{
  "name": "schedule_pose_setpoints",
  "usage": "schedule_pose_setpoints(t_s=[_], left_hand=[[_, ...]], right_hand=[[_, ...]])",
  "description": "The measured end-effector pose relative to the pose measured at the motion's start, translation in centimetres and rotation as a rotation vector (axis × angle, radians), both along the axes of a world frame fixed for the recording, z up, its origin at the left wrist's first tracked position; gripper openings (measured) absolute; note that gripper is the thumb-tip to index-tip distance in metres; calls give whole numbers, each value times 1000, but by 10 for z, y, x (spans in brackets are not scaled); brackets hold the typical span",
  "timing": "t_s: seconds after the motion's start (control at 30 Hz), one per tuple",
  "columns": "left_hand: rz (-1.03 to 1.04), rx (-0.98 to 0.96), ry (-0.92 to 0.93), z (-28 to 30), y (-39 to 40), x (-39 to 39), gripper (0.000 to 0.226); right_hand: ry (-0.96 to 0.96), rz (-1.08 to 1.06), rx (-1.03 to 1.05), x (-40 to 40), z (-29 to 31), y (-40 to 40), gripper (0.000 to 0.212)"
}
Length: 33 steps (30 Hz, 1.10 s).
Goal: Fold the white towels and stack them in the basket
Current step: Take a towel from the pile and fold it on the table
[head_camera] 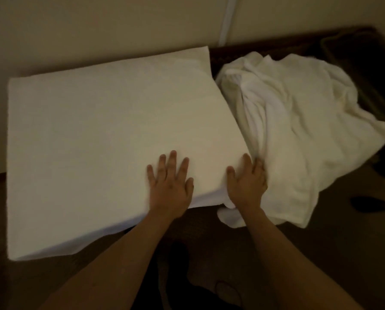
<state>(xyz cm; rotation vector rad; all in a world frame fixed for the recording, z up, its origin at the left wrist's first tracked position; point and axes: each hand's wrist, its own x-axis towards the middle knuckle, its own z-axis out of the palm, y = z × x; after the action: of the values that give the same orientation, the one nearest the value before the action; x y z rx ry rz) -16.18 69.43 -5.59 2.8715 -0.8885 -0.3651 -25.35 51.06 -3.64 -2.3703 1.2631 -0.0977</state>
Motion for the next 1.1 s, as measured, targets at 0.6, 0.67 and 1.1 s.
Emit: schedule_pose_setpoints(t_s=[0.6,0.67,1.1], left_hand=[[-97,-298,167,41,-59,-17,57],[-110,-368,273,40,-74,-19,49],[499,-586,831,58,-112,22,34]], right_hand=[[-420,147,-226,13,17,-21,16],[-415,248,-302,13,12,-15,12],[-339,85,604,16,33,-48,20]])
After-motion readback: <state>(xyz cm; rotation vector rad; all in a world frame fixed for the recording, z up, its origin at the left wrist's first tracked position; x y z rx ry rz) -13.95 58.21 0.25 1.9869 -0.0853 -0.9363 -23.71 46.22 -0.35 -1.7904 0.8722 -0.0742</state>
